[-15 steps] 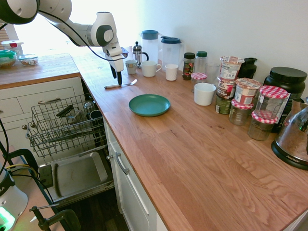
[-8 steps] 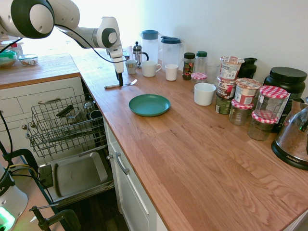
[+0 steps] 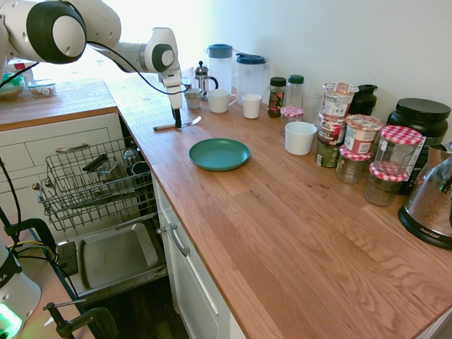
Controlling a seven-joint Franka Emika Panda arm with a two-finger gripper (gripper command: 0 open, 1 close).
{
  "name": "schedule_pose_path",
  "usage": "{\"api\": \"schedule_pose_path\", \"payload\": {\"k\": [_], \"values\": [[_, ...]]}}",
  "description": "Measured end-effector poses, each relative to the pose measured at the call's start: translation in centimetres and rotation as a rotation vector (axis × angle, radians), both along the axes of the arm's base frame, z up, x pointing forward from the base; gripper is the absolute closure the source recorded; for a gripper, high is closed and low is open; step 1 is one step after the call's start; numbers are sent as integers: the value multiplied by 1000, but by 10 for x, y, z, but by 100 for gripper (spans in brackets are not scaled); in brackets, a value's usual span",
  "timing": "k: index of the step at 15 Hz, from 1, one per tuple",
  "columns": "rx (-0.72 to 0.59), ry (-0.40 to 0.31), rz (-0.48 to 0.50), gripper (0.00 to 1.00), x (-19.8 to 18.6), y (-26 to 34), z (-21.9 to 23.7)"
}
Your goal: Put the fork in the dishwasher
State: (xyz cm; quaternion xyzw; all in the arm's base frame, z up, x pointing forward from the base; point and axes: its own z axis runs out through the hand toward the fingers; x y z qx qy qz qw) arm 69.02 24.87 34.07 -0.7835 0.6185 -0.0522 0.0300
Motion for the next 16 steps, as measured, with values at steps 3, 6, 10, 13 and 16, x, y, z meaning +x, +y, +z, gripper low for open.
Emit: {"api": "schedule_pose_path", "payload": {"k": [3,6,10,13,16], "values": [[-4,10,-1,100,0,-1,-2],[-8,18,-2,100,-1,-1,-2],[-11,24,5,100,-3,4,-3],[-11,24,3,100,-3,2,-3],[-11,24,-6,100,-1,-2,-3]]}}
